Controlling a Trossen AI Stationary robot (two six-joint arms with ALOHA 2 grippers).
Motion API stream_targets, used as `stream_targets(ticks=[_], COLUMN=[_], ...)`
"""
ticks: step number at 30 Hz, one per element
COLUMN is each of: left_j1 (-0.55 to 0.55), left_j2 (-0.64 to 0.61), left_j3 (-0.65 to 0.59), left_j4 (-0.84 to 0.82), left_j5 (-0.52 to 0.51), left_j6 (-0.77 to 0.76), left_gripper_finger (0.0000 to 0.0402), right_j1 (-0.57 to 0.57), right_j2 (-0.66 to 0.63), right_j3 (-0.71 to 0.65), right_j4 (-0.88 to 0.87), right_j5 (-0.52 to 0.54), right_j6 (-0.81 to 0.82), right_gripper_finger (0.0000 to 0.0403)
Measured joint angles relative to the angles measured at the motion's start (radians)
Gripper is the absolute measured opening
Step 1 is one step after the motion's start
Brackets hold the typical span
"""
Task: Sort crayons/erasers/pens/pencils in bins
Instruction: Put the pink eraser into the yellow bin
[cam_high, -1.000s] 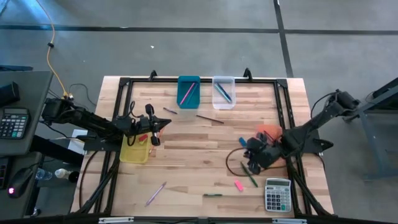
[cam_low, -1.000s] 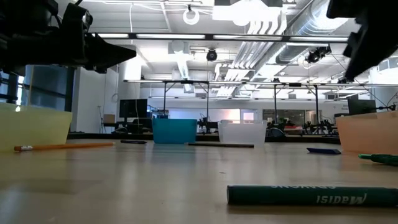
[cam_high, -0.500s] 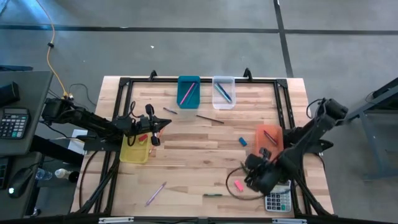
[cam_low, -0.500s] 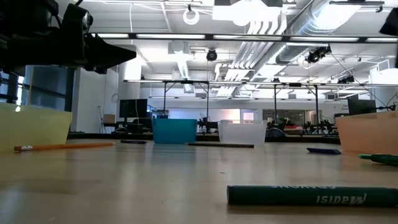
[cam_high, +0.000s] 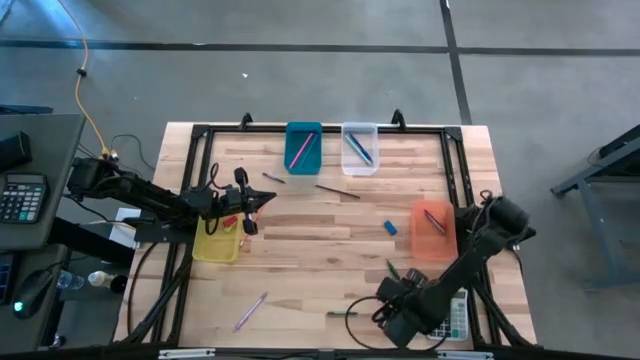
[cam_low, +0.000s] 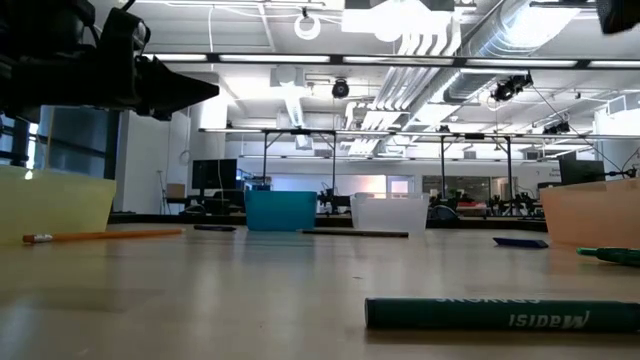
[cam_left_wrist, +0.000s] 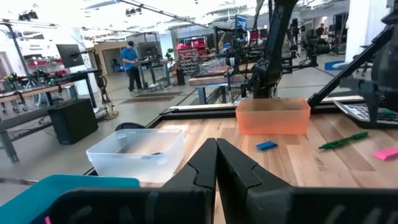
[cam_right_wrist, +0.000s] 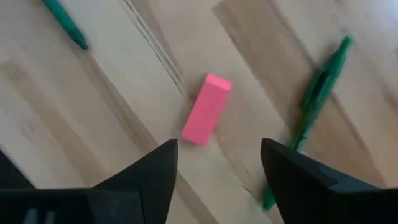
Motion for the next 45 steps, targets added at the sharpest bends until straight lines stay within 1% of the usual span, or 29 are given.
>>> stream_targets(ticks=[5, 12, 15, 23, 29, 34, 37, 42, 45], left_j1=[0.000, 0.000, 0.000, 0.000, 0.000, 0.000, 0.000, 0.000, 0.000], left_j2=[0.000, 0.000, 0.000, 0.000, 0.000, 0.000, 0.000, 0.000, 0.000], left_j3=[0.000, 0.000, 0.000, 0.000, 0.000, 0.000, 0.000, 0.000, 0.000], left_j4=[0.000, 0.000, 0.000, 0.000, 0.000, 0.000, 0.000, 0.000, -0.013], left_j5=[0.000, 0.000, 0.000, 0.000, 0.000, 0.000, 0.000, -0.002, -0.064], left_j6=[0.001, 0.003, 0.003, 0.001, 0.000, -0.042, -0.104, -0.293, -0.469], left_gripper_finger=[0.0000, 0.0000, 0.0000, 0.0000, 0.0000, 0.0000, 0.0000, 0.0000, 0.0003], right_j1=[-0.021, -0.034, -0.033, -0.035, -0.045, -0.045, -0.045, -0.056, -0.057], right_j2=[0.073, 0.110, 0.121, 0.146, 0.148, 0.149, 0.149, 0.143, 0.132], right_j3=[0.026, 0.027, 0.028, 0.033, 0.032, 0.030, 0.030, 0.029, 0.030], right_j4=[0.014, 0.030, 0.041, 0.057, 0.066, 0.073, 0.072, 0.070, 0.061], right_j5=[-0.027, -0.034, -0.037, -0.033, -0.036, -0.033, -0.026, -0.034, -0.032], right_j6=[0.005, -0.002, -0.004, -0.054, -0.142, -0.224, -0.295, -0.408, -0.445], right_gripper_finger=[0.0224, 0.0223, 0.0216, 0.0175, 0.0140, 0.0106, 0.0087, 0.0071, 0.0068])
